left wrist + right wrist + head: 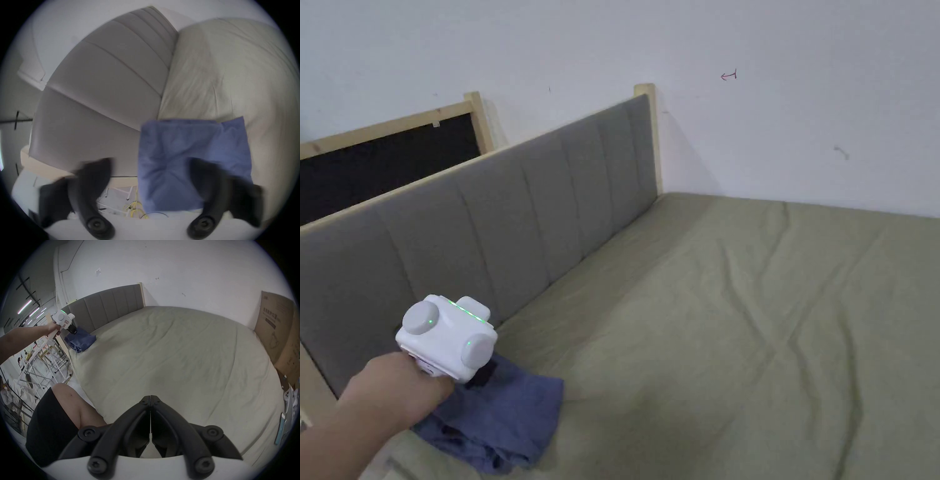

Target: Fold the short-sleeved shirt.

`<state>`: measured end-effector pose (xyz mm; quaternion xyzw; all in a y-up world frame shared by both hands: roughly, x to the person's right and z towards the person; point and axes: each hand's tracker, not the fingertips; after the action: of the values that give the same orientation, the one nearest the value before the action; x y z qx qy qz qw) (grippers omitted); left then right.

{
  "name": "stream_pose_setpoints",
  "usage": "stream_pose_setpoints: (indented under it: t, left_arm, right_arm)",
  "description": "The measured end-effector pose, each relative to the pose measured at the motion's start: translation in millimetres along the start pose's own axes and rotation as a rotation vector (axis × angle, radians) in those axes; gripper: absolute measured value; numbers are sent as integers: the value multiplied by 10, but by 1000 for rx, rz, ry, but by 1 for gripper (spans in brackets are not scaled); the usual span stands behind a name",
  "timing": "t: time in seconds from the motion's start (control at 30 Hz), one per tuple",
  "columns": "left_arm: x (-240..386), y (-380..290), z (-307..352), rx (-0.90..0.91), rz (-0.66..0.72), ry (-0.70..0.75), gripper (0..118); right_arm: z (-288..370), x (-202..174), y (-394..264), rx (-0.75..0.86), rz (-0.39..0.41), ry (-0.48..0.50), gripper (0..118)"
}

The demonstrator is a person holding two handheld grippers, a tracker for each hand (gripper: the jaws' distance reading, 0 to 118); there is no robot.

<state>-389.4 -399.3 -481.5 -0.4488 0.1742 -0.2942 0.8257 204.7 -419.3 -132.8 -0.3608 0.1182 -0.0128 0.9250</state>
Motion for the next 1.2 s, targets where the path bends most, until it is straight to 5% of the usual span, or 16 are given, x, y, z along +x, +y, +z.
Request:
stream_pose_setpoints:
  t: [0.03, 0.23, 0.3, 0.4, 0.43, 0.77, 1.2]
  left_arm:
    - [-20, -46, 102, 57, 23, -25, 118]
    - [240, -429, 1298, 272, 321, -308, 111]
    - [441, -607, 1846, 410, 376, -430, 87]
    - [795, -907, 2728, 677, 430, -471, 13]
    - [906, -983, 2970, 735, 462, -481, 1]
    - [1924, -1391, 4350, 972, 388, -704, 0]
    - [2494, -1692, 4629, 1073, 362, -607, 0]
  right_arm:
    - [16, -13, 15, 7, 8, -5, 0]
    - [149, -42, 92, 81, 19, -51, 0]
    - [311, -8, 104, 159, -14, -66, 0]
    - [587, 26, 109, 217, 1, -136, 0]
    - [657, 25, 96, 232, 19, -170, 0]
    - [1532, 276, -286, 463, -69, -321, 0]
    - [1726, 572, -832, 563, -38, -571, 0]
